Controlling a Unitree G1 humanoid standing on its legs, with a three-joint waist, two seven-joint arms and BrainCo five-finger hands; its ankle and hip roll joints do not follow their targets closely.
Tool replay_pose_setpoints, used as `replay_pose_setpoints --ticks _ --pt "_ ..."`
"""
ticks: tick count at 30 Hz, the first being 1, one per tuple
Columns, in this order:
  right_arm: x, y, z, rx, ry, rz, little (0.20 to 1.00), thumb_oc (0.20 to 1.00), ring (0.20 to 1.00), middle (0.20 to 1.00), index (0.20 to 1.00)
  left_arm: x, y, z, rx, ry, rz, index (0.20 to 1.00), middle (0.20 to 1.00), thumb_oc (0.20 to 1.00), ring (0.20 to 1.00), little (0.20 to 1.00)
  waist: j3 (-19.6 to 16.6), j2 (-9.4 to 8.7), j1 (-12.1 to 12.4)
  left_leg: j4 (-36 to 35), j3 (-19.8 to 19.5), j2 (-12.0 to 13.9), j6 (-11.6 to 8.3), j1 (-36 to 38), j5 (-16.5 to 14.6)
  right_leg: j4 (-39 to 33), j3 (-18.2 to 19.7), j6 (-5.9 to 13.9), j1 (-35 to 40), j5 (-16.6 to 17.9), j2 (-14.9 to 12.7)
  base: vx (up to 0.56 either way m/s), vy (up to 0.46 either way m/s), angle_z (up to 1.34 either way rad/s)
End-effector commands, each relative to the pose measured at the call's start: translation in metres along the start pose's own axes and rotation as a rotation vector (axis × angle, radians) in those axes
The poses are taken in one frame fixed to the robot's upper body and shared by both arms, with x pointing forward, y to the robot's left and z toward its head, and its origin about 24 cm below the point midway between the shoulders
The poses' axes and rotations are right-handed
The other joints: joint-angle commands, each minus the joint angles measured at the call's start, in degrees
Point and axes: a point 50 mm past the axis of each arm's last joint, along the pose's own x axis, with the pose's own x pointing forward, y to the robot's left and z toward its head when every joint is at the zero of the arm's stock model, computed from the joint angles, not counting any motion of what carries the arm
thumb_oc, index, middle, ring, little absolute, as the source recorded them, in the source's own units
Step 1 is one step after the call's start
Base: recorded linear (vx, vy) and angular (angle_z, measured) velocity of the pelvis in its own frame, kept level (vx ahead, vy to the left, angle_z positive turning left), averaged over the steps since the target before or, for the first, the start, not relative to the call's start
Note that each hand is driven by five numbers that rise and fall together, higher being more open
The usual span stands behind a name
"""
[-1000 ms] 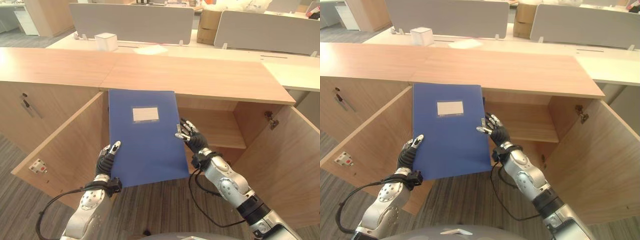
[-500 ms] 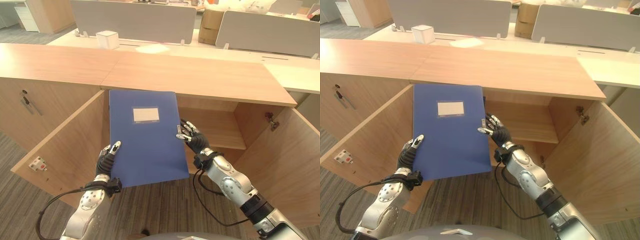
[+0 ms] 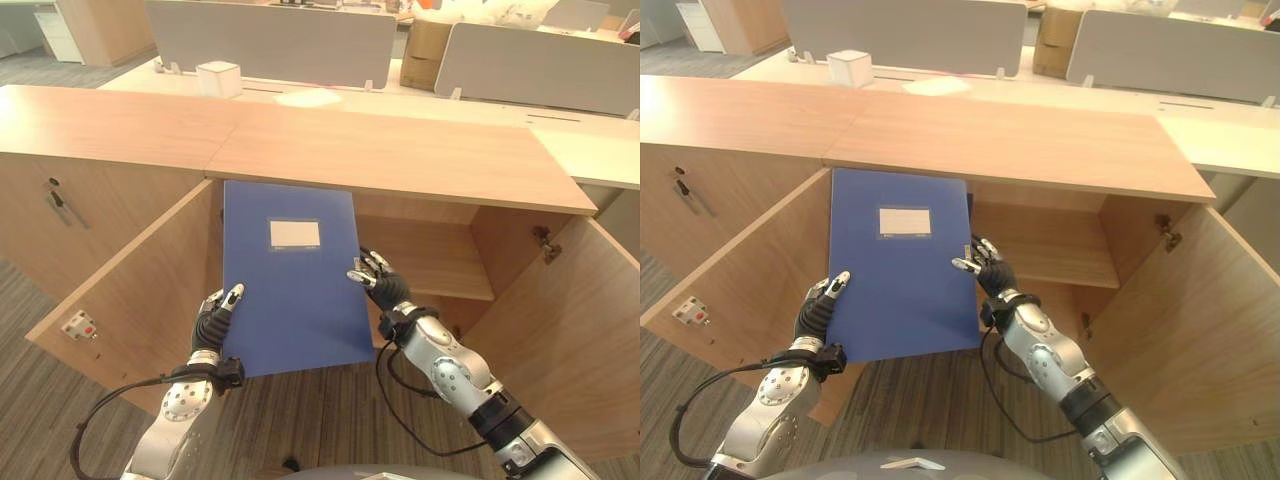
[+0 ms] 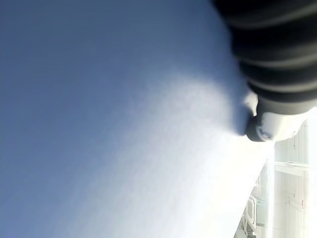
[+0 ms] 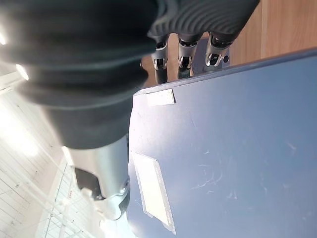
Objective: Put the empty folder in the office cabinet
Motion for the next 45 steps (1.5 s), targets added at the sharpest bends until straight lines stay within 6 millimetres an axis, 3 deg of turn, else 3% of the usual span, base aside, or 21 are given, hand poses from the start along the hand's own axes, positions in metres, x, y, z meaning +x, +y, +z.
replay_pose_setpoints --ticks 1,8,10,18,24,36,45 --pt "0.015 0.033 0.009 0.039 -0.066 0.098 1.000 1.000 1.000 1.000 1.000 0.012 -0.001 0.037 0.092 -0.176 -0.044 0.200 0.200 0.200 0.200 0.200 -1.5 -2.99 0.5 -0.4 -1.6 0.1 -0.13 -1.3 -6.6 -0.1 -0.7 5.65 -1.4 0.1 -7.9 0.00 0.000 0.00" --pt "0.010 0.030 0.022 0.057 -0.148 0.057 1.000 1.000 1.000 1.000 1.000 0.010 0.003 0.035 0.095 -0.168 -0.005 0.200 0.200 0.200 0.200 0.200 -1.7 -2.70 -0.1 -0.4 -1.4 -0.1 0.09 -1.2 -6.7 -0.1 -0.4 5.70 -1.4 0.2 -8.0 0.00 0.000 0.00" --pt "0.007 0.023 0.033 0.058 -0.212 0.012 1.000 1.000 1.000 1.000 1.000 0.008 0.005 0.035 0.096 -0.173 0.013 0.200 0.200 0.200 0.200 0.200 -1.8 -2.54 -0.6 -0.4 -1.3 -0.2 0.20 -1.0 -6.9 -0.1 -0.3 5.72 -1.4 0.2 -8.1 0.00 0.000 0.00" --pt "0.001 0.006 0.046 0.034 -0.299 -0.137 1.000 1.000 1.000 1.000 1.000 0.004 0.007 0.038 0.096 -0.191 0.052 0.200 0.200 0.200 0.200 0.200 -1.8 -2.10 -1.3 -0.4 -1.1 -0.2 0.36 -0.7 -7.1 -0.1 -0.1 5.79 -1.3 0.1 -8.2 0.00 0.000 0.00" --pt "0.004 0.005 0.041 0.015 -0.276 -0.154 1.000 1.000 1.000 1.000 1.000 0.003 0.007 0.038 0.090 -0.196 0.056 0.200 0.200 0.200 0.200 0.200 -1.7 -1.95 -1.5 -0.4 -1.1 -0.3 0.38 -0.6 -7.1 -0.1 0.1 5.78 -1.2 0.0 -8.1 0.00 0.000 0.00" --pt "0.019 0.018 0.004 0.078 -0.063 -0.032 1.000 1.000 1.000 1.000 1.000 0.008 -0.004 0.045 0.059 -0.225 -0.019 0.200 0.200 0.200 0.200 0.200 -1.3 -2.45 0.2 -0.4 -2.2 -0.5 0.19 -1.1 -6.7 -0.1 -0.8 5.69 -0.8 0.1 -8.3 0.00 0.000 0.02" --pt "0.025 0.028 0.005 0.082 -0.051 0.030 1.000 1.000 1.000 1.000 1.000 0.012 -0.015 0.050 -0.047 -0.245 -0.073 0.200 0.200 0.200 0.200 0.200 -1.1 -2.74 1.2 -0.4 -2.9 -0.9 0.17 -1.5 -6.4 -0.1 -1.6 5.69 -0.6 0.2 -8.7 0.00 0.006 0.09"
